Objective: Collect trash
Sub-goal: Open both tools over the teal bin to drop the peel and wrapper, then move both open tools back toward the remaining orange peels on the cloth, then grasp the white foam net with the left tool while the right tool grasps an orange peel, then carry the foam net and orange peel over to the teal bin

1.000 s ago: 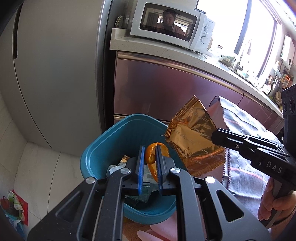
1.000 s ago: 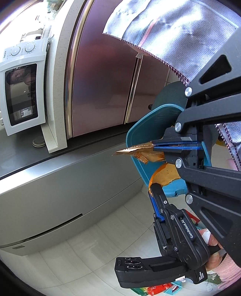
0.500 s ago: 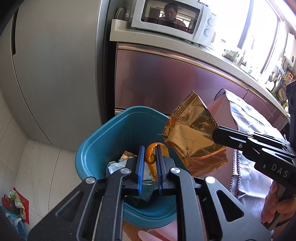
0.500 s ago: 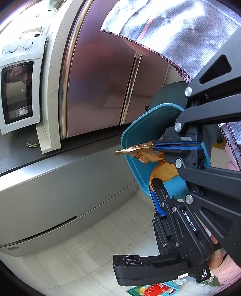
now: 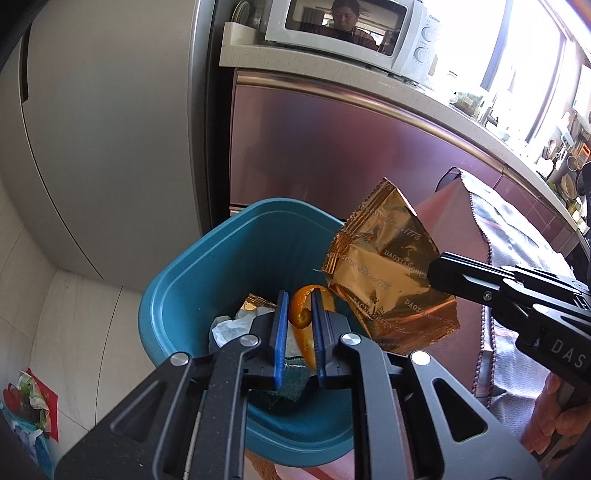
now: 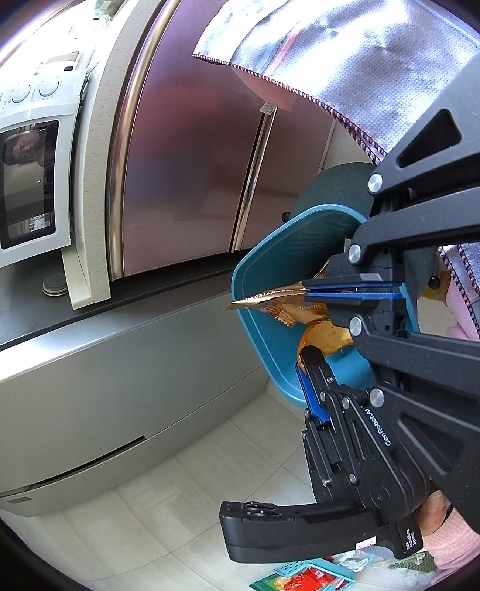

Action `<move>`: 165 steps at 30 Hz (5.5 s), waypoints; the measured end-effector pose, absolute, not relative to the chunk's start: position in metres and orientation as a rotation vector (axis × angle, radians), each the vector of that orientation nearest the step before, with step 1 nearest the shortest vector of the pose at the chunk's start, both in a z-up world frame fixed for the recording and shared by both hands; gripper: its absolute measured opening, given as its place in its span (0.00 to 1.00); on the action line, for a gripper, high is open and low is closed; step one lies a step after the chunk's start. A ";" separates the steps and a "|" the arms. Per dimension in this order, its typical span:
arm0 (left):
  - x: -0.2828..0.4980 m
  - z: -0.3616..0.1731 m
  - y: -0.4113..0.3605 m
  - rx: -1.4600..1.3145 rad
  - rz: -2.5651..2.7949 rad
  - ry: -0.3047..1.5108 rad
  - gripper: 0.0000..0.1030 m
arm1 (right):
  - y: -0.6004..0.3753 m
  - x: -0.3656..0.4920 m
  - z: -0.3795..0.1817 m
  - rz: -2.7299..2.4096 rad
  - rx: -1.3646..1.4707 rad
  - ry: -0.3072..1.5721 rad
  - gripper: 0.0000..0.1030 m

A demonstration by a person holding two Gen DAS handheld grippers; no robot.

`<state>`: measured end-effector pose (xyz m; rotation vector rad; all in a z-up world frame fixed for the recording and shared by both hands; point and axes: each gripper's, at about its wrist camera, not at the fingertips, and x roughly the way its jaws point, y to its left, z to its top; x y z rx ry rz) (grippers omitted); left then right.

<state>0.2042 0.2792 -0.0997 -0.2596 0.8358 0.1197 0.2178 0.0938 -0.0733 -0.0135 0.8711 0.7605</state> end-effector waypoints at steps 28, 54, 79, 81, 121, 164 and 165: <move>0.202 -0.113 0.277 -0.321 0.080 0.854 0.21 | 0.090 0.224 -0.081 0.732 0.019 0.922 0.18; 0.136 -0.041 0.215 -0.168 -0.013 0.684 0.41 | 0.015 0.160 -0.033 0.733 0.078 0.796 0.35; 0.181 -0.030 0.004 0.007 -0.413 0.734 0.52 | -0.250 0.061 -0.050 0.168 0.306 0.737 0.44; 0.192 -0.034 -0.013 0.013 -0.437 0.752 0.52 | -0.264 0.061 -0.056 0.137 0.326 0.743 0.44; 0.270 -0.069 -0.111 -0.024 -0.527 0.920 0.13 | -0.291 0.106 -0.085 0.219 0.398 0.828 0.03; 0.123 -0.027 0.069 -0.066 -0.445 0.768 0.13 | -0.180 0.090 -0.036 0.477 0.367 0.751 0.03; 0.122 -0.026 0.072 -0.067 -0.443 0.766 0.13 | -0.178 0.091 -0.036 0.482 0.366 0.751 0.03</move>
